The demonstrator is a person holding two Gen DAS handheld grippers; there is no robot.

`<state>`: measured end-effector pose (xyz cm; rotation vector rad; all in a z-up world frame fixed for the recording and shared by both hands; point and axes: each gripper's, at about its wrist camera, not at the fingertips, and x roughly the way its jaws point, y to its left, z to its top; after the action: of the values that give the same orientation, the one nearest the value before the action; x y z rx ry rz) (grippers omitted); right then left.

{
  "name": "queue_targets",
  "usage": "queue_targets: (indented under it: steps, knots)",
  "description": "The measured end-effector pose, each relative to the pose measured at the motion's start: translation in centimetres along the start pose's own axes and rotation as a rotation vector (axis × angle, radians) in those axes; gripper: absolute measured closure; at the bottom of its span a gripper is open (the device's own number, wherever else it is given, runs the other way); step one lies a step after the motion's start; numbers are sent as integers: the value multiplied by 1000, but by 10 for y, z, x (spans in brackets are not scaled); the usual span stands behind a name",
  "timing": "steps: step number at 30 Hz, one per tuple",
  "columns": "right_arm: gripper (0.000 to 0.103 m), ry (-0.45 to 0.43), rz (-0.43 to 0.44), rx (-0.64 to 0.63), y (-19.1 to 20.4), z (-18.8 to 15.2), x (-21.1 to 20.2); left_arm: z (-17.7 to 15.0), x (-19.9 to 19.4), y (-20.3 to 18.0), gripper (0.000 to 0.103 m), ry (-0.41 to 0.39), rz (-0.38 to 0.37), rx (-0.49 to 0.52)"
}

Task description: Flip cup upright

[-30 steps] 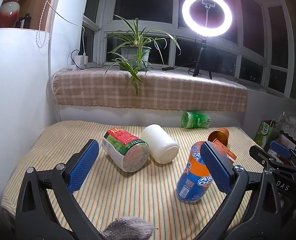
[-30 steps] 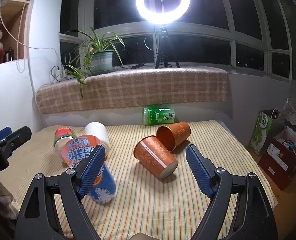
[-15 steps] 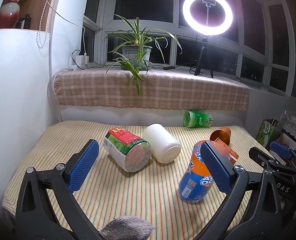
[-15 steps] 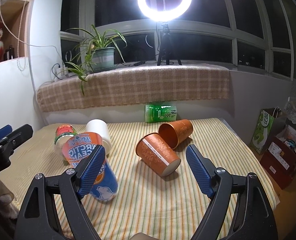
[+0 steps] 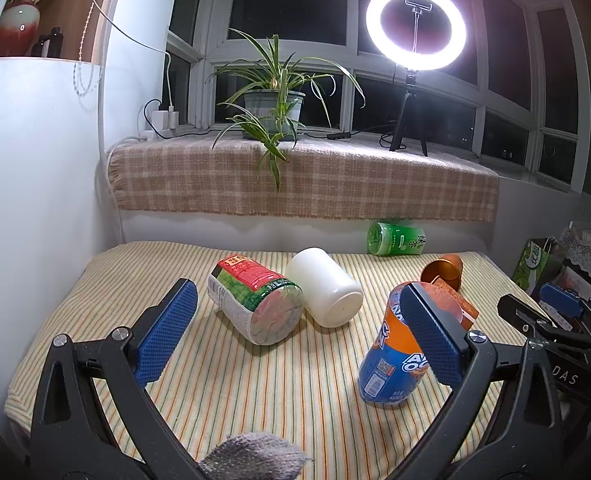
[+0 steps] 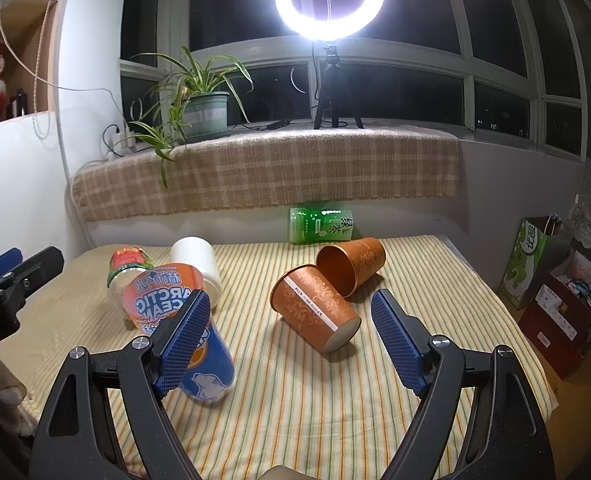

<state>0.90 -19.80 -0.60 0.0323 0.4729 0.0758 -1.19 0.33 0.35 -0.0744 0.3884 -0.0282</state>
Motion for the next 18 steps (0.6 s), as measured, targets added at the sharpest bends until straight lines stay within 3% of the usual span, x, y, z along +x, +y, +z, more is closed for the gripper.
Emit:
queue_targets:
  steps: [18]
  knots:
    - [20, 8, 4, 5, 0, -2, 1, 0, -1, 0, 0, 2, 1, 0]
